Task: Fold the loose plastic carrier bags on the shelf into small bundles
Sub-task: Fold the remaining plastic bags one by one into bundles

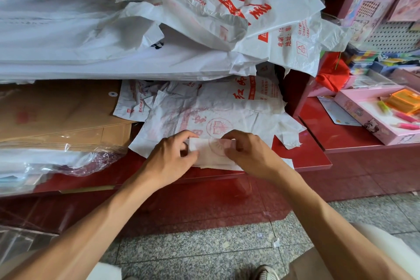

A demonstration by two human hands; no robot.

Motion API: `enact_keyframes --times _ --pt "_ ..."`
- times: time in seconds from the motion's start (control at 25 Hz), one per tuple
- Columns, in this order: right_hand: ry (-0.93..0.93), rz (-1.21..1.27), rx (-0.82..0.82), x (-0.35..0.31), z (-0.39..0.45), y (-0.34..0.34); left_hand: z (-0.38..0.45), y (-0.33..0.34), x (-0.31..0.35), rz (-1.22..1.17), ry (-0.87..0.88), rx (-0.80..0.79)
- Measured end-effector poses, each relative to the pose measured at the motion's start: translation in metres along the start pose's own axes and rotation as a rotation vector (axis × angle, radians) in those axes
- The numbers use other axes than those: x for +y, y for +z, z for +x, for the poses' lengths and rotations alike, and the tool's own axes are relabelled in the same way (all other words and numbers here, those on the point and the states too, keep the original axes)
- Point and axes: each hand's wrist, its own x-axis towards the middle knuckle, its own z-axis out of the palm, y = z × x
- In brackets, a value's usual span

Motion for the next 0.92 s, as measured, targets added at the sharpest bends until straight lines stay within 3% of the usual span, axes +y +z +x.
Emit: enact_keyframes --times 0.16,0.36,0.72,0.92 --pt "0.011 -0.013 0.061 0.003 0.0 0.014 0.001 0.01 -0.008 0.076 -0.099 -0.027" --pt "-0.074 -0.35 0.056 -0.002 0.001 0.022 0.001 0.022 -0.013 0.141 -0.05 0.045" --pt "-0.041 -0.021 -0.037 -0.007 0.006 -0.001 -0.002 0.003 -0.002 -0.106 0.13 0.091" --pt "-0.11 0.055 -0.124 -0.032 0.017 0.008 -0.021 -0.024 -0.006 -0.05 0.139 0.132"
